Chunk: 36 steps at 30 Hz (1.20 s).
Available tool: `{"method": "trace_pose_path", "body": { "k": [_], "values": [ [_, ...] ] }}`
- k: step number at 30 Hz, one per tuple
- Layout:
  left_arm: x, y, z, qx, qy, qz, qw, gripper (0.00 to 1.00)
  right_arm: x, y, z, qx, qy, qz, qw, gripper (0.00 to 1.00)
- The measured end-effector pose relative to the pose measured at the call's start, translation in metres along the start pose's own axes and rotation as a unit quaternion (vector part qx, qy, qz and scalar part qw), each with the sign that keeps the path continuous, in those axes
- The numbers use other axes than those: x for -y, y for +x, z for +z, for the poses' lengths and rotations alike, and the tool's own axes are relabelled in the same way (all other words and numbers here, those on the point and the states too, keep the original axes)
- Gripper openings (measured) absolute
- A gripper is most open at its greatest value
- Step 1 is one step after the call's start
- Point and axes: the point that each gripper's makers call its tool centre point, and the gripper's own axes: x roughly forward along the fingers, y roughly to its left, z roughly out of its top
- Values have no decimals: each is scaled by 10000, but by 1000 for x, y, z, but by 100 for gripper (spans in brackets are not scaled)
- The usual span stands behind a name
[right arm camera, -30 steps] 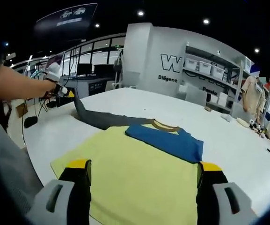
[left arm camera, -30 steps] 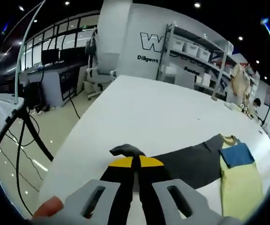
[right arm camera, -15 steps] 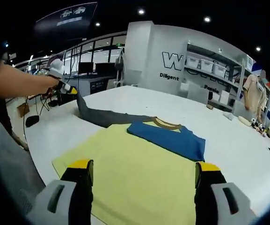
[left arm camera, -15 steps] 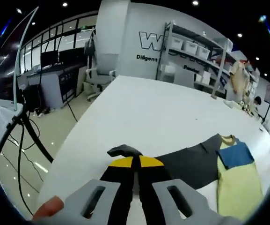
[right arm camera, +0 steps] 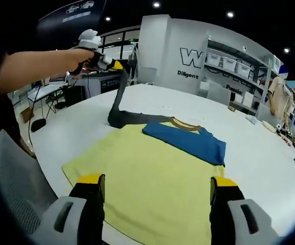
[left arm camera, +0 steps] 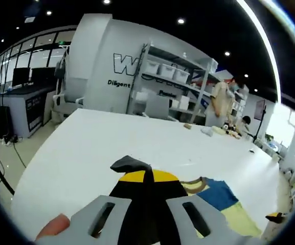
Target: Fold the garment on the visible template until the final outline fits inside the template.
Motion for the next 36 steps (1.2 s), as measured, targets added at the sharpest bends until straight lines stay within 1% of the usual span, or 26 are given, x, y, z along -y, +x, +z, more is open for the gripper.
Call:
{"method": "trace_pose_path", "body": {
  "k": [2, 3, 6, 8, 9, 11, 13, 14, 15, 17, 20, 21, 23, 24, 27, 28, 29, 30, 31, 33, 34, 35, 36],
  "values": [
    [20, 8, -4, -52, 96, -155, 9998, 0, 2, -1, 4, 35, 69, -25, 10000, 82],
    [28, 11, -6, -84, 102, -221, 9997, 0, 3, -1, 8, 142, 119, -33, 9998, 83],
    [55, 23, -11, -148, 157, -461, 9987, 0, 2, -3, 8, 207, -10, 24, 9998, 81],
    [65, 26, -12, -150, 172, -546, 9982, 0, -2, -2, 9, 283, -117, 86, 9995, 80],
    [77, 32, -13, -156, 222, -635, 9976, 0, -4, -2, 11, 328, -210, 138, 9991, 79],
    [91, 37, -13, -149, 192, -748, 9969, 0, -7, -1, 11, 363, -268, 195, 9988, 79],
    [102, 41, -12, -151, 216, -828, 9962, 0, -7, 0, 11, 369, -212, 241, 9988, 78],
    [104, 42, -12, -151, 223, -853, 9960, 0, -9, 1, 13, 437, -136, 294, 9985, 79],
    [115, 45, -12, -155, 269, -950, 9950, 0, -10, 1, 16, 511, -103, 341, 9981, 80],
    [125, 48, -13, -173, 321, -1042, 9939, 0, -10, 1, 16, 502, -116, 320, 9982, 84],
    [147, 54, -17, -215, 457, -1237, 9910, 0, -5, 3, 10, 306, 54, 203, 9993, 90],
    [156, 56, -19, -234, 513, -1303, 9899, 0, -5, 3, 9, 270, 98, 220, 9993, 88],
    [168, 59, -25, -280, 655, -1393, 9877, 0, -4, 2, 9, 260, 26, 194, 9995, 84],
    [180, 62, -31, -316, 766, -1493, 9853, 0, -3, 1, 11, 286, -32, 175, 9994, 82],
    [195, 65, -40, -383, 901, -1620, 9819, 0, -3, 0, 12, 330, -107, 144, 9993, 79],
    [203, 69, -49, -448, 1108, -1684, 9784, 0, -3, 0, 13, 341, -110, 145, 9993, 78],
    [207, 72, -54, -486, 1195, -1705, 9769, 0, -2, 0, 13, 343, -116, 141, 9992, 77],
    [212, 75, -62, -536, 1196, -1743, 9759, 0, -2, -1, 13, 348, -137, 124, 9992, 77],
    [213, 76, -64, -559, 1189, -1756, 9756, 0, -1, -1, 13, 352, -147, 117, 9992, 76],
    [218, 82, -80, -650, 1290, -1771, 9735, 0, -1, -1, 13, 354, -145, 113, 9992, 76],
    [219, 85, -83, -669, 1300, -1770, 9733, 0, -1, -1, 12, 347, -148, 109, 9992, 76],
    [222, 88, -90, -718, 1235, -1820, 9729, 0, -1, -1, 12, 334, -158, 106, 9993, 75],
    [224, 91, -95, -739, 1229, -1831, 9726, 0, -1, 0, 12, 329, -170, 99, 9993, 75]
  ]
}}
